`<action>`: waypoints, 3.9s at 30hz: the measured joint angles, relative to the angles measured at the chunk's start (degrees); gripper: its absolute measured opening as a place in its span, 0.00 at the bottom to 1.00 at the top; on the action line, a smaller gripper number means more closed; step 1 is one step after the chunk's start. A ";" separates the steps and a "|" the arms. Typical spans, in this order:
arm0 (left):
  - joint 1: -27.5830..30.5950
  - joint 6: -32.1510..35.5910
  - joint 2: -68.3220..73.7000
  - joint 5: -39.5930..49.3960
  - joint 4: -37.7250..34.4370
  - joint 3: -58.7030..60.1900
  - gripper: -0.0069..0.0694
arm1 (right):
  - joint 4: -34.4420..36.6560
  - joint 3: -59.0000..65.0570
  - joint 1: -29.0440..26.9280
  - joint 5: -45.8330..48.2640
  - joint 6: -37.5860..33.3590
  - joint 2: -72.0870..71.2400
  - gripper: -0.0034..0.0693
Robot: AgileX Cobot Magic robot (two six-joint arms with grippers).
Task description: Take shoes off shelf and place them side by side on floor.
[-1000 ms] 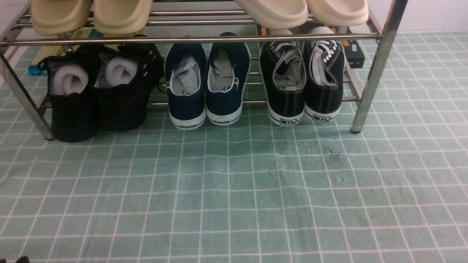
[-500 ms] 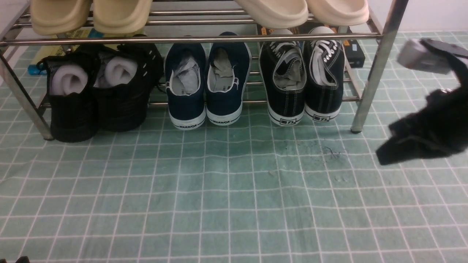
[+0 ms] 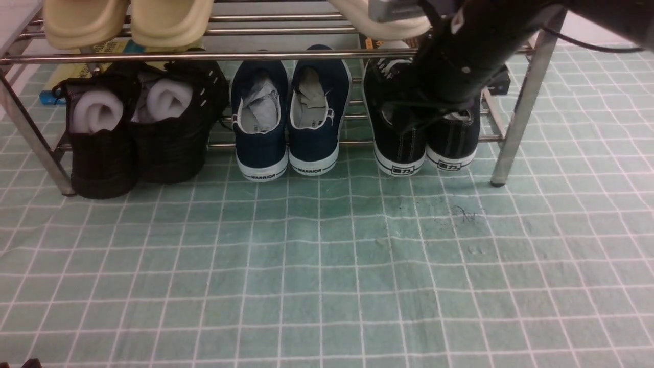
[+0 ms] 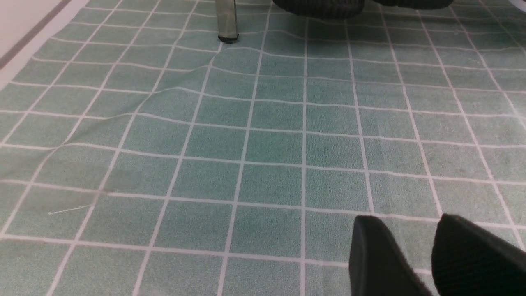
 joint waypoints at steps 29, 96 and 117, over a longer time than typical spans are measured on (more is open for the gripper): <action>0.00 0.00 0.00 0.00 0.00 0.00 0.40 | -5.28 -5.78 1.69 7.91 0.53 7.33 0.05; 0.00 0.00 0.00 0.00 0.00 0.00 0.41 | -15.38 30.79 21.54 -9.91 36.02 -5.38 0.23; 0.00 0.00 0.00 0.00 0.00 0.00 0.41 | -19.14 13.83 5.36 -3.81 24.04 -9.95 0.54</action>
